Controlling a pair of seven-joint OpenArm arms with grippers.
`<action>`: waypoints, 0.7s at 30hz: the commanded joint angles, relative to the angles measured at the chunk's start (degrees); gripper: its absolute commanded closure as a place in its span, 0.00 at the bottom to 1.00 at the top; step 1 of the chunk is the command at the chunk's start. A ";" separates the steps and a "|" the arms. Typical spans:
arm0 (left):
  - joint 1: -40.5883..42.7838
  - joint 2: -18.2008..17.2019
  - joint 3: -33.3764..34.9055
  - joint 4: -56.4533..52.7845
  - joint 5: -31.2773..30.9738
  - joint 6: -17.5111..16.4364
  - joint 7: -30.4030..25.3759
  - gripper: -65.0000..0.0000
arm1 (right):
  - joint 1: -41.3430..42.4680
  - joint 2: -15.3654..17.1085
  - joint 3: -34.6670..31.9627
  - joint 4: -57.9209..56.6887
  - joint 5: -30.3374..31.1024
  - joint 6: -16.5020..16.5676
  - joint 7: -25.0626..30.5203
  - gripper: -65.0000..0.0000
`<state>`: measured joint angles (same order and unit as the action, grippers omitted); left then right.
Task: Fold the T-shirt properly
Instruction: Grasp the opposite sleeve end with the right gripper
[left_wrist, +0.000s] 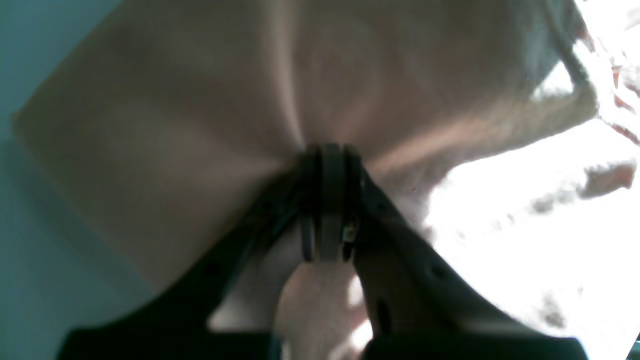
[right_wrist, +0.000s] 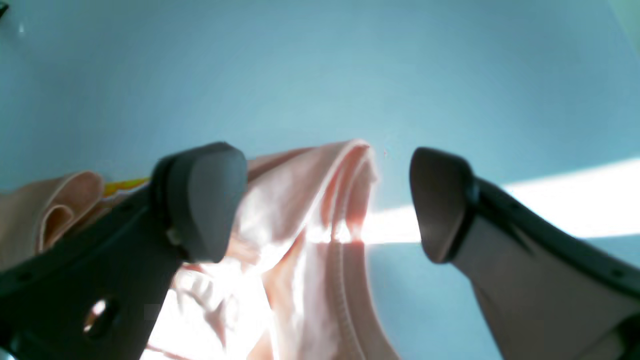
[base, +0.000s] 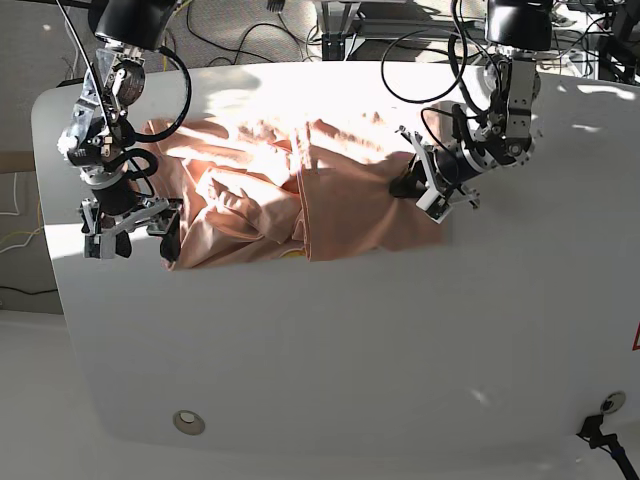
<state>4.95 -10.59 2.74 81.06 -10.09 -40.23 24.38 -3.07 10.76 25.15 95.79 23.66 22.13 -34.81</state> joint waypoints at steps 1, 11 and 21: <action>0.02 -1.15 -0.24 0.31 1.43 0.23 1.51 1.00 | 0.83 0.71 2.50 -1.41 0.38 0.33 0.92 0.20; 0.02 -1.94 -0.24 0.31 1.34 0.23 1.60 1.00 | -3.74 1.59 7.34 -11.79 9.70 6.84 0.39 0.21; 0.02 -1.85 -0.24 0.39 1.34 0.23 1.68 1.00 | -7.26 -0.79 -0.84 -12.32 10.05 6.84 0.48 0.21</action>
<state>5.06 -11.94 2.68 81.10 -10.35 -40.53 24.14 -10.22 9.74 25.43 83.00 33.98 28.64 -32.16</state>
